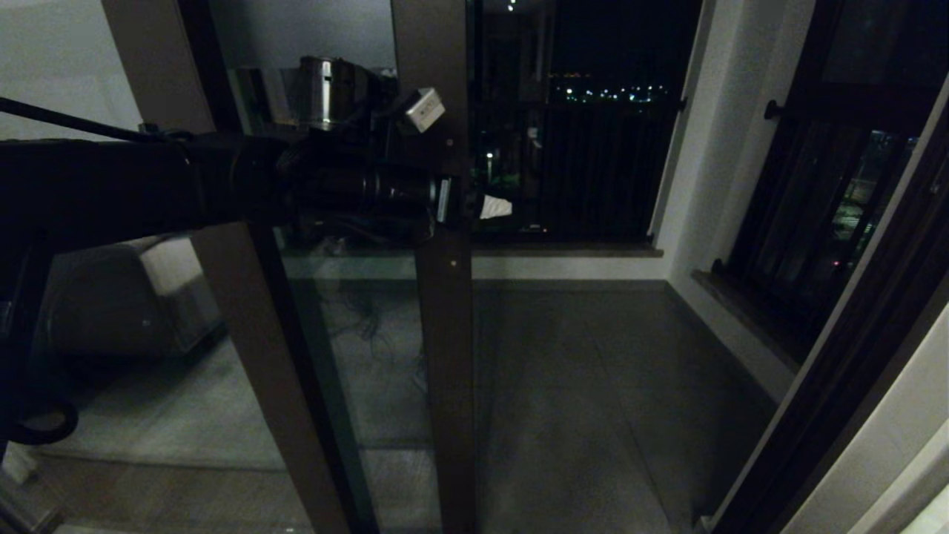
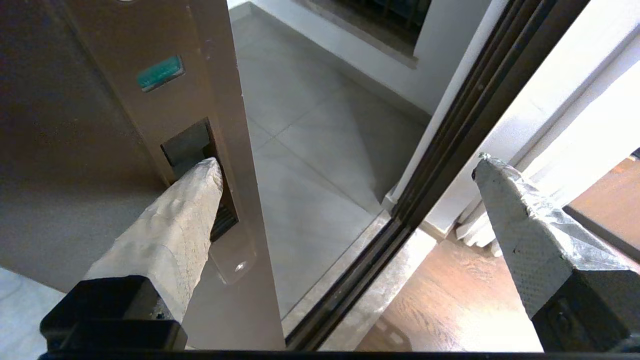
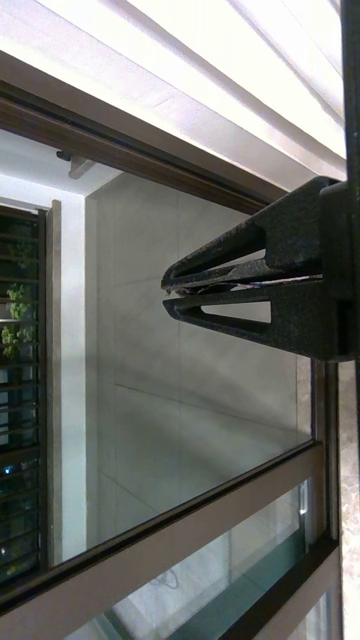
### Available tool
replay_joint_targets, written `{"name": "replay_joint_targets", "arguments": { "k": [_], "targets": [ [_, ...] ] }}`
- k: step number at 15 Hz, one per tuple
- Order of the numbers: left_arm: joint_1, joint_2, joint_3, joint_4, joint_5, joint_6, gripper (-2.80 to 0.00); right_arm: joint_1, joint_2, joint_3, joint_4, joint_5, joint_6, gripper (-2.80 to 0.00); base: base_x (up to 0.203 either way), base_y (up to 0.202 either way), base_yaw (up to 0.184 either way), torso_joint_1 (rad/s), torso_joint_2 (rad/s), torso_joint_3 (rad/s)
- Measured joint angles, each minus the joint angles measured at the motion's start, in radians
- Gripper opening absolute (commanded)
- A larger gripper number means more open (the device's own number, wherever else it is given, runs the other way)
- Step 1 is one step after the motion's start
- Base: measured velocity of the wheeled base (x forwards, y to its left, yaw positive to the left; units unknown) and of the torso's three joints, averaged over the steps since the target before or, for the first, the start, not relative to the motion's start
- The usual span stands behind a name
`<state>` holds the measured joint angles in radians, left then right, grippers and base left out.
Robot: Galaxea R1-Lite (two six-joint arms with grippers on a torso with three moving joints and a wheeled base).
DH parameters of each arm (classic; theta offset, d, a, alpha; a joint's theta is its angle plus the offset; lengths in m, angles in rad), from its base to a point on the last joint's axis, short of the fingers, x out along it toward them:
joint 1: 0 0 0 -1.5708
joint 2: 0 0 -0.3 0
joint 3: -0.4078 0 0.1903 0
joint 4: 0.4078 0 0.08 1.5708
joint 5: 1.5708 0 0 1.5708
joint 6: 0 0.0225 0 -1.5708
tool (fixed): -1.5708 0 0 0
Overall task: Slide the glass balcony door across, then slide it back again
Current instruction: Close the slid door
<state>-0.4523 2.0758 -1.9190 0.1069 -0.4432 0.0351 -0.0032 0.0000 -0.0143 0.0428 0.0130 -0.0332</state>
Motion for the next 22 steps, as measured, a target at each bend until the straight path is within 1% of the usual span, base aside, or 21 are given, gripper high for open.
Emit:
{"name": "replay_joint_targets", "arguments": {
  "k": [4, 17, 22],
  "targets": [
    [-0.035, 0.029, -0.033, -0.003, 0.063, 0.001, 0.0, 0.0, 0.0, 0.001, 0.0, 0.0, 0.0, -2.8, 0.0, 0.0, 0.0, 0.0, 0.0, 0.0],
    [-0.102, 0.077, -0.039, -0.019, 0.071, 0.004, 0.0, 0.0, 0.0, 0.001, 0.0, 0.0, 0.0, -2.8, 0.0, 0.0, 0.0, 0.0, 0.0, 0.0],
    [-0.132, 0.107, -0.039, -0.079, 0.072, 0.002, 0.0, 0.0, 0.0, 0.0, 0.0, 0.0, 0.0, -2.8, 0.0, 0.0, 0.0, 0.0, 0.0, 0.0]
  ]
}}
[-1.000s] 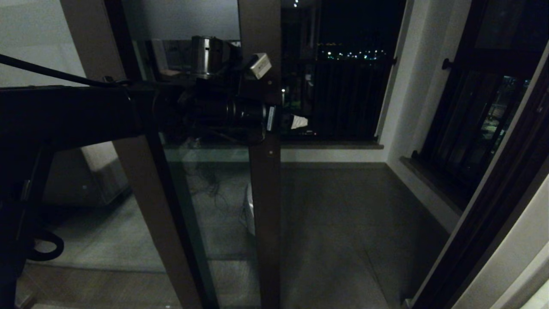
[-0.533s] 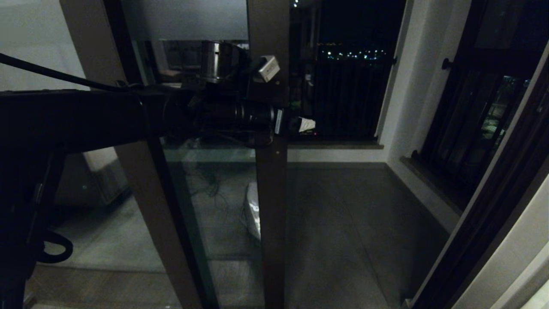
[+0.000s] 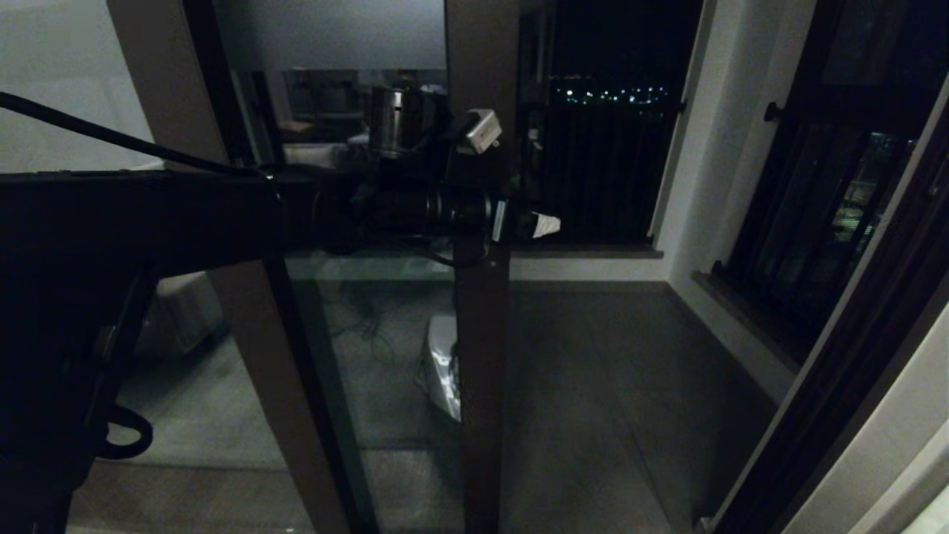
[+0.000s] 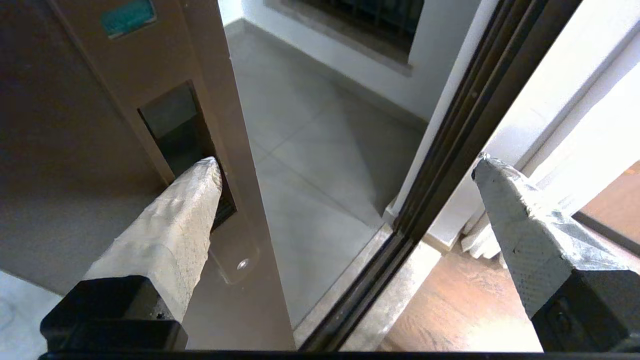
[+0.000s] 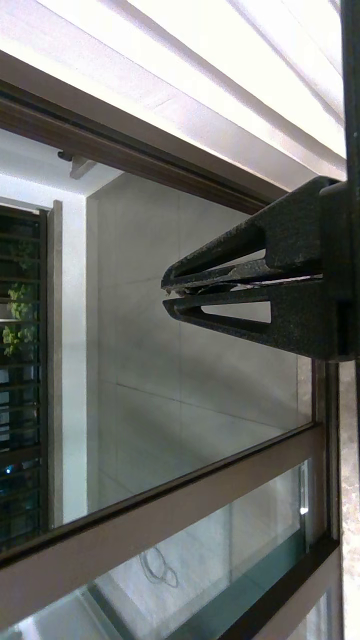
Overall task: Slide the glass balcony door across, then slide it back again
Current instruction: Close the slid door
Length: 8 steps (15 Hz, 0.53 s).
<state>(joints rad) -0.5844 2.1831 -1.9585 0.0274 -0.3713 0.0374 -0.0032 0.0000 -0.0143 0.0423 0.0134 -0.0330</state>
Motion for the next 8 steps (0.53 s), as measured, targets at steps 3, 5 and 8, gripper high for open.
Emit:
{"name": "replay_joint_targets", "arguments": {
  "k": [3, 5, 8],
  "targets": [
    [-0.013, 0.015, -0.004, -0.027, -0.003, 0.001, 0.0, 0.0, 0.0, 0.001, 0.0, 0.0, 0.0, -2.8, 0.0, 0.0, 0.0, 0.0, 0.0, 0.0],
    [-0.02, 0.026, -0.01, -0.031, -0.007, 0.002, 0.0, 0.0, 0.0, 0.001, 0.0, 0.0, 0.0, -2.8, 0.0, 0.0, 0.0, 0.0, 0.0, 0.0],
    [-0.035, 0.045, -0.012, -0.042, -0.003, 0.0, 0.0, 0.0, 0.0, 0.0, 0.0, 0.0, 0.0, -2.8, 0.0, 0.0, 0.0, 0.0, 0.0, 0.0]
  ]
}}
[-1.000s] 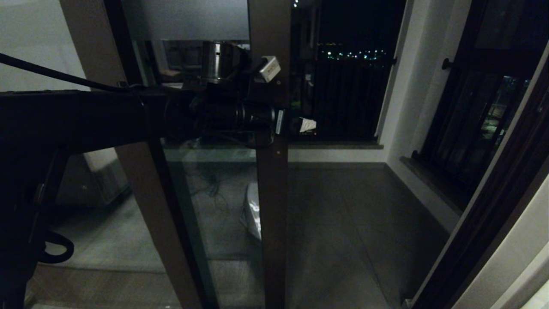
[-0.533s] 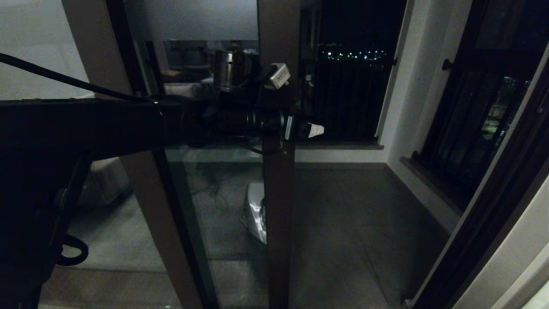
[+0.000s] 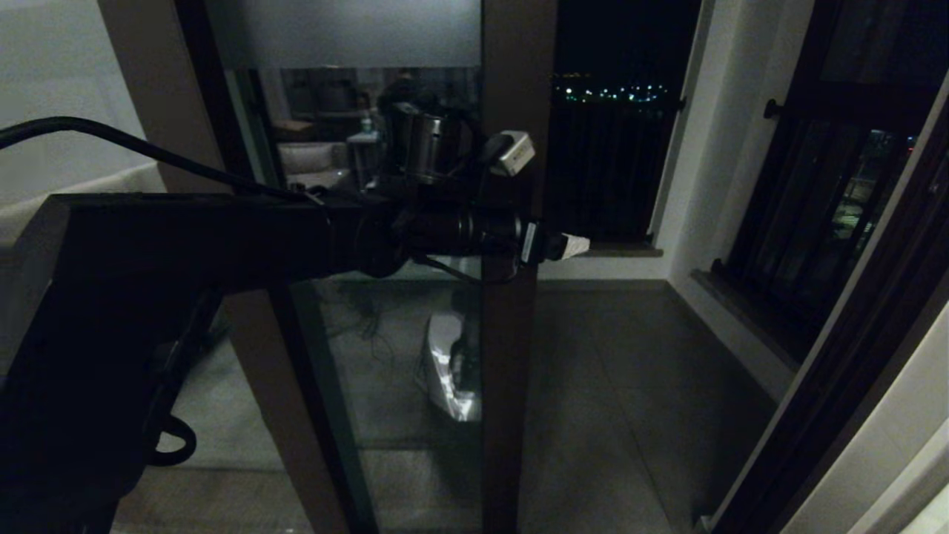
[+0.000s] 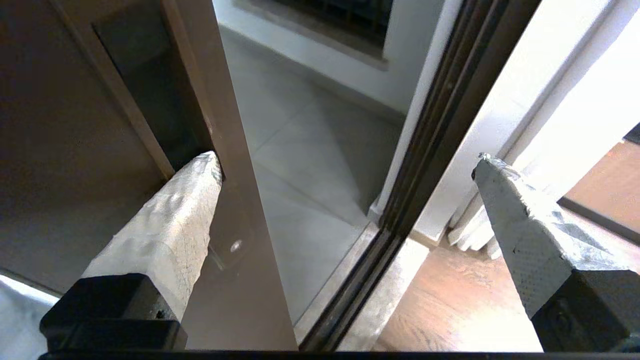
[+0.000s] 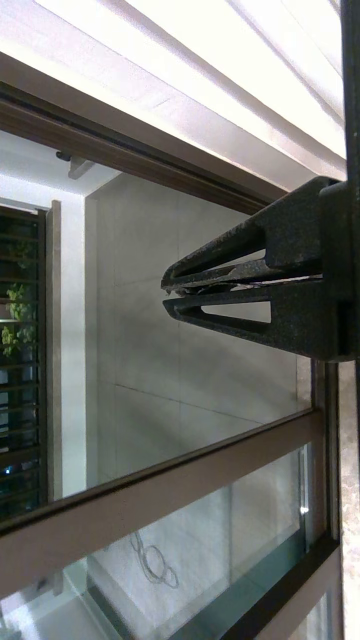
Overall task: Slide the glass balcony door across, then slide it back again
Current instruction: Close the slid door
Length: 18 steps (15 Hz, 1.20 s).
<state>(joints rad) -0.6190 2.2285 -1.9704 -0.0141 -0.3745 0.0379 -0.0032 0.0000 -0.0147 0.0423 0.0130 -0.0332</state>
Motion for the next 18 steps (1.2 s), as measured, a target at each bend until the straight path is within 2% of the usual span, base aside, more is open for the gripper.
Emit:
{"name": "replay_joint_targets", "arguments": {
  "k": [4, 7, 10, 14, 15, 18],
  "targets": [
    [-0.041, 0.036, -0.001, -0.083, 0.082, -0.002, 0.0, 0.0, 0.0, 0.0, 0.0, 0.0, 0.0, -2.8, 0.0, 0.0, 0.0, 0.0, 0.0, 0.0],
    [-0.058, 0.017, 0.003, -0.083, 0.088, -0.006, 0.0, 0.0, 0.0, 0.001, 0.0, 0.0, 0.0, -2.8, 0.0, 0.0, 0.0, 0.0, 0.0, 0.0],
    [-0.073, -0.037, 0.027, -0.084, 0.115, -0.012, 0.0, 0.0, 0.0, 0.001, 0.0, 0.0, 0.0, -2.8, 0.0, 0.0, 0.0, 0.0, 0.0, 0.0],
    [-0.095, -0.172, 0.124, -0.087, 0.209, -0.013, 0.0, 0.0, 0.0, 0.0, 0.0, 0.0, 0.0, -2.8, 0.0, 0.0, 0.0, 0.0, 0.0, 0.0],
    [-0.099, -0.22, 0.172, -0.087, 0.223, -0.013, -2.8, 0.0, 0.0, 0.0, 0.0, 0.0, 0.0, -2.8, 0.0, 0.0, 0.0, 0.0, 0.0, 0.0],
    [-0.103, -0.446, 0.397, -0.076, 0.252, -0.012, -2.8, 0.0, 0.0, 0.0, 0.0, 0.001, 0.0, -2.8, 0.0, 0.0, 0.0, 0.0, 0.0, 0.0]
  ]
}}
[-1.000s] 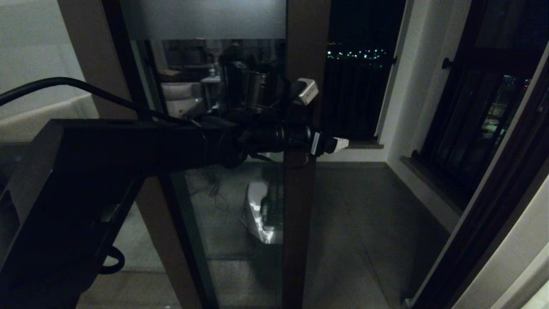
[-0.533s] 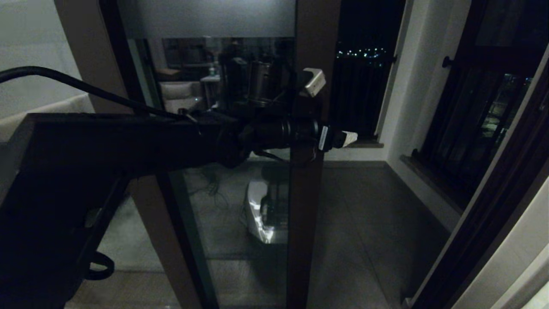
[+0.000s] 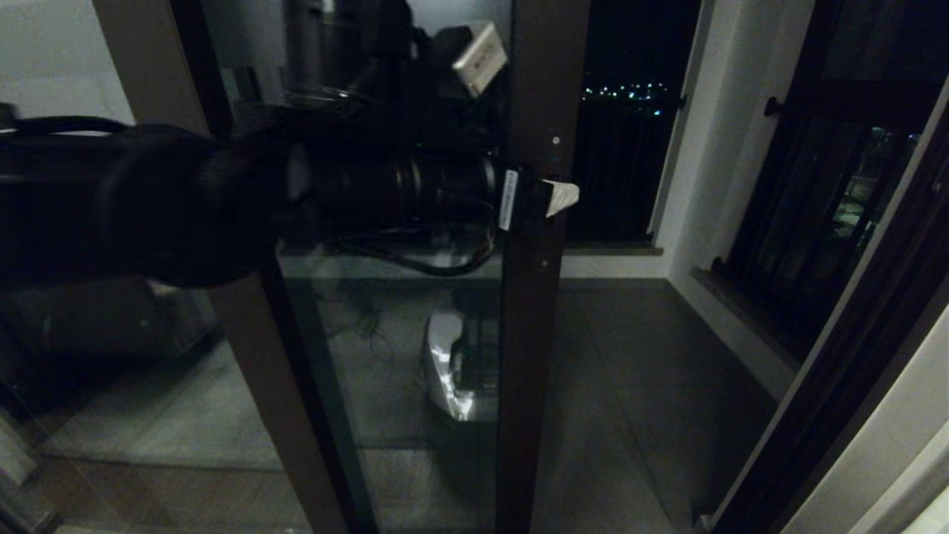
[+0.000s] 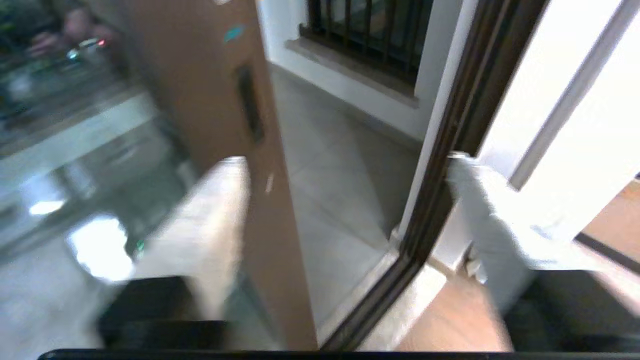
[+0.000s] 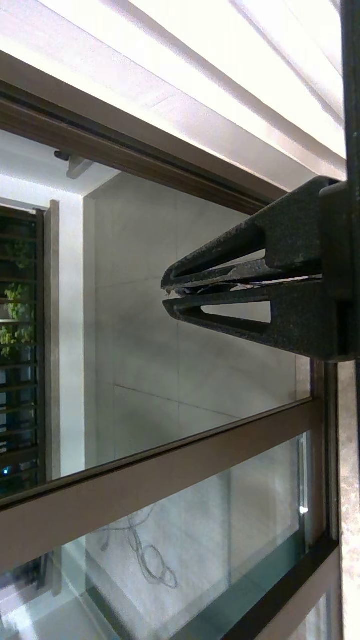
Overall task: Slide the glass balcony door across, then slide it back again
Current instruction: Close the slid door
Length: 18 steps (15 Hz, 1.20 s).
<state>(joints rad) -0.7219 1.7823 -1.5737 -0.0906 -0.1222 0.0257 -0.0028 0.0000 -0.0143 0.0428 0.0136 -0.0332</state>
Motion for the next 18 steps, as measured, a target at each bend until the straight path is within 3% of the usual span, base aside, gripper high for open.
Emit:
{"name": "replay_joint_targets", "arguments": {
  "k": [3, 6, 9, 13, 15, 18],
  "targets": [
    [0.042, -0.315, 0.301, 0.047, 0.064, 0.037, -2.8, 0.0, 0.0, 0.001, 0.0, 0.0, 0.0, -2.8, 0.0, 0.0, 0.0, 0.0, 0.0, 0.0],
    [0.165, -0.673, 0.572, 0.091, 0.106, 0.075, -2.8, 0.0, 0.0, 0.0, 0.0, 0.0, 0.0, -2.8, 0.0, 0.0, 0.0, 0.0, 0.0, 0.0],
    [0.344, -1.032, 0.743, 0.211, 0.127, 0.101, -2.8, 0.0, 0.0, 0.0, 0.0, 0.0, 0.0, -2.8, 0.0, 0.0, 0.0, 0.0, 0.0, 0.0],
    [0.657, -1.389, 0.866, 0.38, 0.135, 0.134, -2.8, 0.0, 0.0, 0.001, 0.0, -0.001, 0.0, -2.8, 0.0, 0.0, 0.0, 0.0, 0.0, 0.0],
    [0.716, -1.501, 0.963, 0.393, 0.136, 0.142, -2.8, 0.0, 0.0, 0.0, 0.0, -0.001, 0.0, -2.8, 0.0, 0.0, 0.0, 0.0, 0.0, 0.0],
    [0.724, -1.673, 1.155, 0.435, 0.124, 0.145, -2.8, 0.0, 0.0, 0.0, 0.0, -0.001, 0.0, -2.8, 0.0, 0.0, 0.0, 0.0, 0.0, 0.0]
  ]
}}
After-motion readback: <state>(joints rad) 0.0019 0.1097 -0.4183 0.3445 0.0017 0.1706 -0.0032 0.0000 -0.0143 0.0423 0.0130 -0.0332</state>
